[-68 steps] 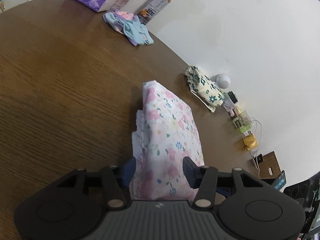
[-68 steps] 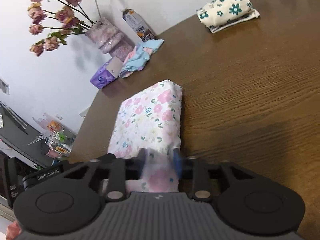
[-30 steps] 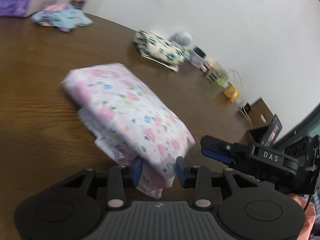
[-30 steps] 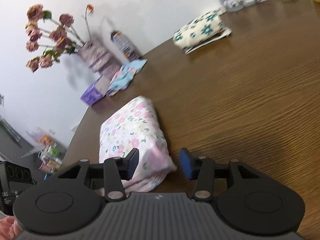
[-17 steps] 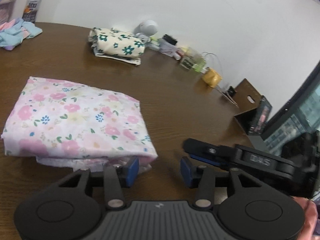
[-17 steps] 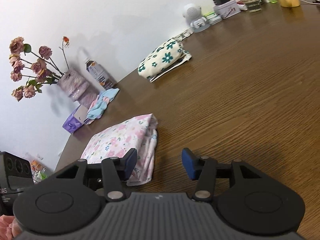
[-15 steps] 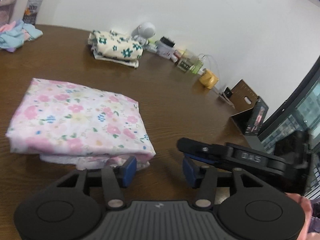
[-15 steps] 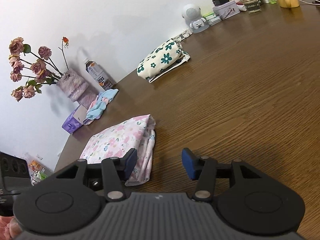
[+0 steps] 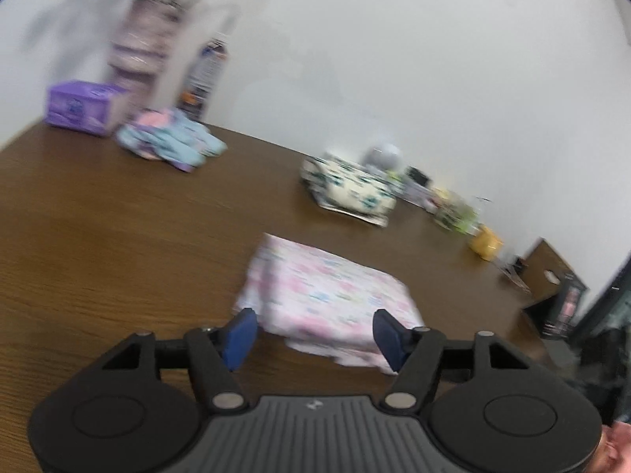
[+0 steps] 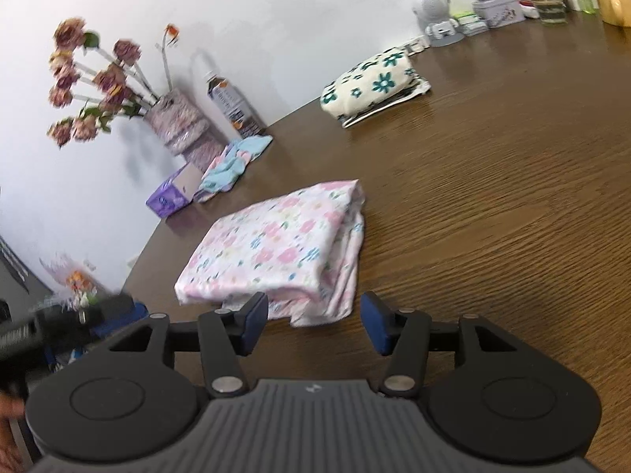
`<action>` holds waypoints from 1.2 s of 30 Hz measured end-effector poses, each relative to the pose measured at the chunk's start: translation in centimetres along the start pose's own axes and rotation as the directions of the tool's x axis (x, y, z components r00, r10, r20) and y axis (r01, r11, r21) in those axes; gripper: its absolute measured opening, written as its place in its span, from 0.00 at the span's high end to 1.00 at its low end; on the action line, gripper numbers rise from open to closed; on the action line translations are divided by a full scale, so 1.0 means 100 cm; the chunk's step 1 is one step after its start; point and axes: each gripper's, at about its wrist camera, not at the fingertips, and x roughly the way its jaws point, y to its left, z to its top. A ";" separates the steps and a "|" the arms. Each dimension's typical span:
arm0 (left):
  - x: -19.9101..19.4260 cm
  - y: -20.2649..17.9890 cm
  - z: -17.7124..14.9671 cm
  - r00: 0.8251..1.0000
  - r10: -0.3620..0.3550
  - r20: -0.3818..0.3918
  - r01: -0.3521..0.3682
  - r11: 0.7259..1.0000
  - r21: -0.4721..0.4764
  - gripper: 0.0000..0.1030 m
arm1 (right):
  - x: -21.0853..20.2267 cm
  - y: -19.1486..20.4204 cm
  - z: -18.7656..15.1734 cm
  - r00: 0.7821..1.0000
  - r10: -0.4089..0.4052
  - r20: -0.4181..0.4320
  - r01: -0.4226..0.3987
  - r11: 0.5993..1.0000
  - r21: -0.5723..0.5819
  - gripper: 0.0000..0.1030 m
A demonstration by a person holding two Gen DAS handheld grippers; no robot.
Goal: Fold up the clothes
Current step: 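Open both grippers and pull them back from the folded dress, then move both grippers to the folded dress's loose edge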
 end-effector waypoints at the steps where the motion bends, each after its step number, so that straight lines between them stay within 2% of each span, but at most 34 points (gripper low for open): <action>1: 0.001 0.003 0.001 1.000 0.016 -0.001 -0.016 1.000 0.002 0.33 | 0.001 0.004 -0.002 1.000 -0.002 -0.006 0.002 1.000 -0.018 0.48; 6: 0.007 0.012 -0.005 0.999 0.017 -0.036 -0.015 0.999 0.046 0.20 | 0.006 0.025 -0.011 0.999 -0.032 -0.032 0.027 0.990 -0.136 0.47; 13: 0.021 0.009 -0.019 0.993 0.085 -0.084 -0.064 0.971 0.232 0.19 | 0.014 0.045 -0.019 0.994 -0.104 -0.016 0.095 0.953 -0.288 0.43; 16: 0.033 0.007 -0.024 0.989 0.097 -0.115 -0.060 0.955 0.290 0.19 | 0.021 0.047 -0.019 0.995 -0.098 -0.036 0.083 0.950 -0.300 0.43; 22: 0.052 0.000 -0.026 0.989 0.058 -0.136 -0.004 0.929 0.370 0.19 | 0.034 0.049 -0.022 0.994 -0.081 -0.076 0.052 0.947 -0.318 0.43; 32: 0.077 -0.010 -0.030 0.984 0.058 -0.166 0.023 0.894 0.447 0.20 | 0.044 0.043 -0.011 0.994 -0.094 -0.054 0.072 0.943 -0.325 0.45; 36: 0.078 -0.025 -0.034 0.984 0.028 -0.173 0.058 0.880 0.472 0.20 | 0.046 0.038 -0.006 0.994 -0.101 -0.042 0.083 0.946 -0.314 0.45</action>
